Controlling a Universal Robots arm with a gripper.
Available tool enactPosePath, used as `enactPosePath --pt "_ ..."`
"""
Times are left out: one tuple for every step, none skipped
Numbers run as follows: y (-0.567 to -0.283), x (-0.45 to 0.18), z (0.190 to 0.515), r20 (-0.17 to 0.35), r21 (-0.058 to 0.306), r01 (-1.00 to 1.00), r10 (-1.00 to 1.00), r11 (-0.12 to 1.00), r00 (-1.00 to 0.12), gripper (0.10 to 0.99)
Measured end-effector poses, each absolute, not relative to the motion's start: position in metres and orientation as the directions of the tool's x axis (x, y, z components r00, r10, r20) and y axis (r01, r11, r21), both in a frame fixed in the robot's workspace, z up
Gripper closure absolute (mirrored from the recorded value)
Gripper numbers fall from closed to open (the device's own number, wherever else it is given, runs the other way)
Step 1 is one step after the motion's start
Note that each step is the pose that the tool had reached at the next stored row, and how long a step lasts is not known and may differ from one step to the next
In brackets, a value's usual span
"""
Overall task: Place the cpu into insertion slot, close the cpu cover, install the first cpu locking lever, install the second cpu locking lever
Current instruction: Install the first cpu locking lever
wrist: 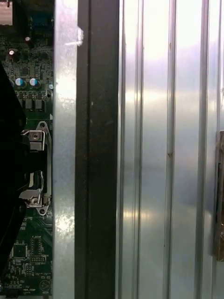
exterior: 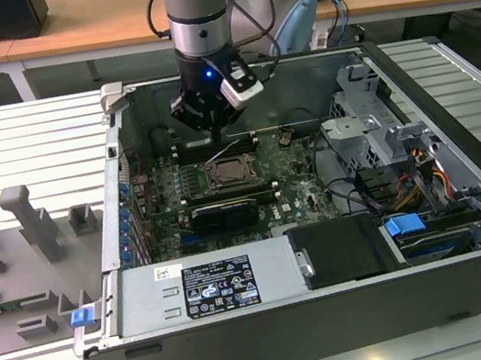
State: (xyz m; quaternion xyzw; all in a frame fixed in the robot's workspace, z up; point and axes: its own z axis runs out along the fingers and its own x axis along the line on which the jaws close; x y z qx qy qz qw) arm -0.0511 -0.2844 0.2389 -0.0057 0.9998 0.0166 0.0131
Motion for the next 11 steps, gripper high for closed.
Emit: enactPosePath --pt "-0.284 -0.051 0.238 -0.026 0.041 -0.012 -0.011 0.999 -1.0 0.98" --pt "-0.284 -0.051 0.237 -0.027 0.042 -0.012 -0.011 0.999 -1.0 0.98" --pt "-0.284 -0.05 0.236 -0.026 0.042 -0.012 -0.011 0.999 -1.0 0.98" --pt "-0.284 -0.049 0.234 -0.026 0.042 -0.012 -0.011 0.999 -1.0 0.98" --pt "-0.284 -0.048 0.233 -0.026 0.042 -0.013 -0.012 0.999 -1.0 0.98" --pt "-0.283 -0.047 0.231 -0.026 0.042 -0.015 -0.014 0.999 -1.0 0.98" --pt "-0.283 -0.046 0.23 -0.027 0.042 -0.017 -0.016 0.999 -1.0 0.98" --pt "-0.283 -0.045 0.229 -0.026 0.043 -0.022 -0.021 0.999 -0.999 0.98" --pt "-0.283 -0.045 0.229 -0.026 0.043 -0.026 -0.024 0.999 -0.999 0.98" --pt "-0.282 -0.042 0.228 -0.027 0.043 -0.029 -0.028 0.999 -0.999 0.98" --pt "-0.28 -0.038 0.227 -0.026 0.043 -0.031 -0.03 0.999 -0.999 0.98"
